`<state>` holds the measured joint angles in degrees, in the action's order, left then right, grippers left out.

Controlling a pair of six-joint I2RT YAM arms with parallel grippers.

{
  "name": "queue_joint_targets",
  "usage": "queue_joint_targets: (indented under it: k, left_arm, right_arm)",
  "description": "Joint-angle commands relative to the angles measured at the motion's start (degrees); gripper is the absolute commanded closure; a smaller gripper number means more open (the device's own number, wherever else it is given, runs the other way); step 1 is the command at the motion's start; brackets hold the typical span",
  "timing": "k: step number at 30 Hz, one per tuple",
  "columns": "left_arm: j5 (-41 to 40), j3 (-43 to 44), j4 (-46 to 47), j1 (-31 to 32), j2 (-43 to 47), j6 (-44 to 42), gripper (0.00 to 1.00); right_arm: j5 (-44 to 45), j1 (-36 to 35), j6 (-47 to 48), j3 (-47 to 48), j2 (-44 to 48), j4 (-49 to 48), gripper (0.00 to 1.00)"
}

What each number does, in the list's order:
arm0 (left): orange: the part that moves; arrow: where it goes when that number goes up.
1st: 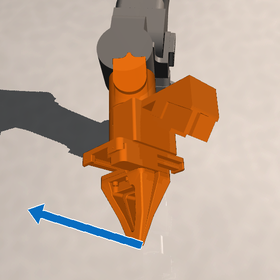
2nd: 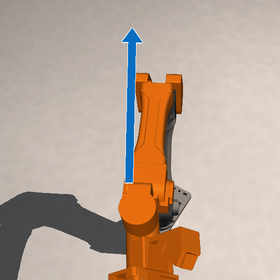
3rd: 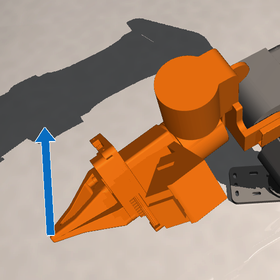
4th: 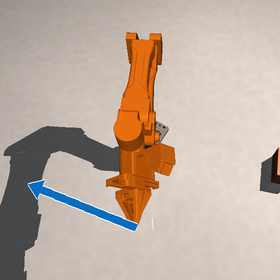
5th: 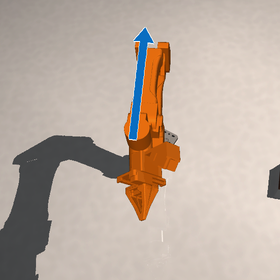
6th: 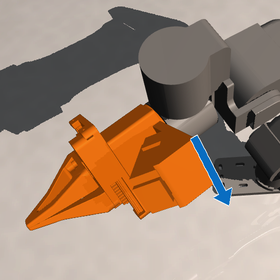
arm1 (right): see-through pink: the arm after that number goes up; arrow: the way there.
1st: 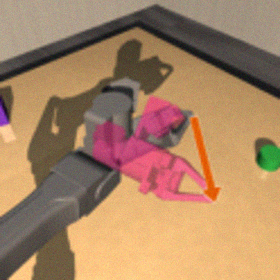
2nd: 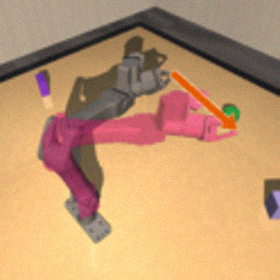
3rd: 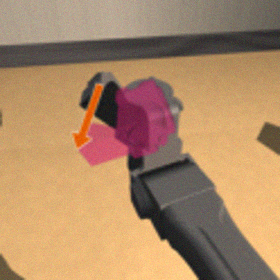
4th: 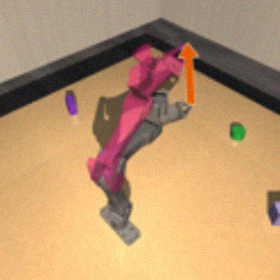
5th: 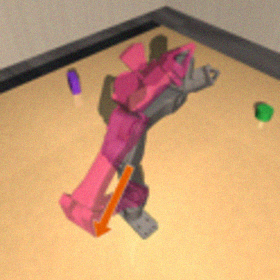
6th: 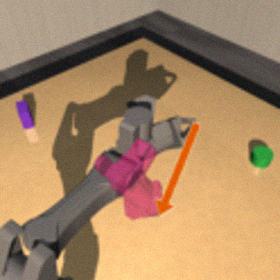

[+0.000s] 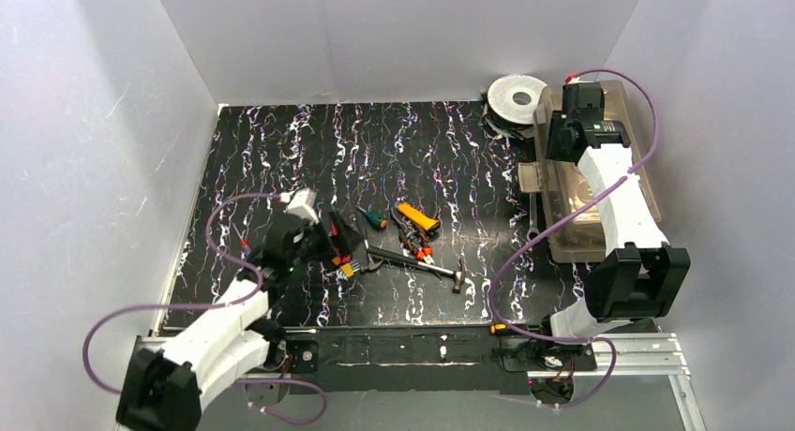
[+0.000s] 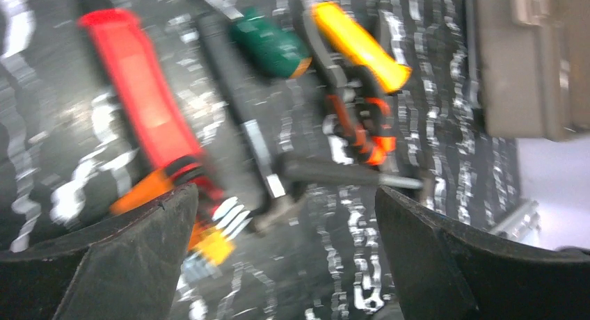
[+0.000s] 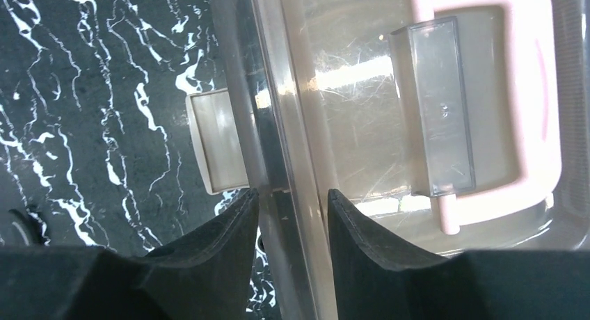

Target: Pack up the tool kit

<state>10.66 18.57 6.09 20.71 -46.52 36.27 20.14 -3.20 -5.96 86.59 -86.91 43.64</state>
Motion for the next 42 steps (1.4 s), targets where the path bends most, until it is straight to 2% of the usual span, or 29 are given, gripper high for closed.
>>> queue_joint_targets:
  k: [1,8,13,14,19,26,30,33,35,38,39,42]
  left_arm:
    - [-1.8,11.8,7.6,7.3,-11.7,3.4,0.0]
    - [0.6,25.9,17.2,17.2,-35.0,8.0,0.01]
    - [5.3,36.2,23.7,19.8,-50.2,13.4,0.01]
    - [6.2,38.2,24.9,20.1,-53.8,14.3,0.04]
    - [9.8,50.1,27.6,21.4,-65.3,18.4,0.08]
    - [11.1,59.3,29.8,23.0,-73.5,22.4,0.09]
    - [11.3,56.8,31.5,23.4,-71.4,21.0,0.09]
    - [10.0,52.6,29.8,23.1,-66.6,17.0,0.09]
    - [8.5,49.0,28.1,23.1,-61.7,14.1,0.08]
    - [7.0,44.7,25.4,23.1,-55.8,10.6,0.07]
    - [6.5,43.3,24.7,23.1,-54.3,9.8,0.07]
    - [5.4,38.7,24.6,23.2,-50.1,8.6,0.06]
  right_arm:
    - [-7.9,-1.6,-2.8,-1.0,1.8,4.1,0.76]
    - [-5.0,-1.4,-2.9,-2.0,1.6,4.6,0.64]
    - [-1.8,0.1,-3.3,-2.1,1.7,4.7,0.48]
    - [-1.3,0.4,-3.4,-2.1,1.7,4.7,0.45]
    - [0.3,1.7,-3.9,-2.9,1.9,4.6,0.34]
    - [6.5,3.3,-3.9,-2.5,1.9,6.9,0.2]
    - [3.7,3.5,-2.5,4.0,3.0,5.9,0.17]
    - [3.9,3.9,-2.0,13.6,0.4,6.2,0.17]
    - [4.6,4.6,-1.4,18.7,-2.2,5.7,0.19]
    - [8.2,6.1,-1.5,26.9,-7.1,5.3,0.27]
    - [10.7,6.6,-1.5,29.5,-8.8,5.3,0.35]
    - [19.4,7.7,-1.2,32.7,-12.4,3.3,0.78]
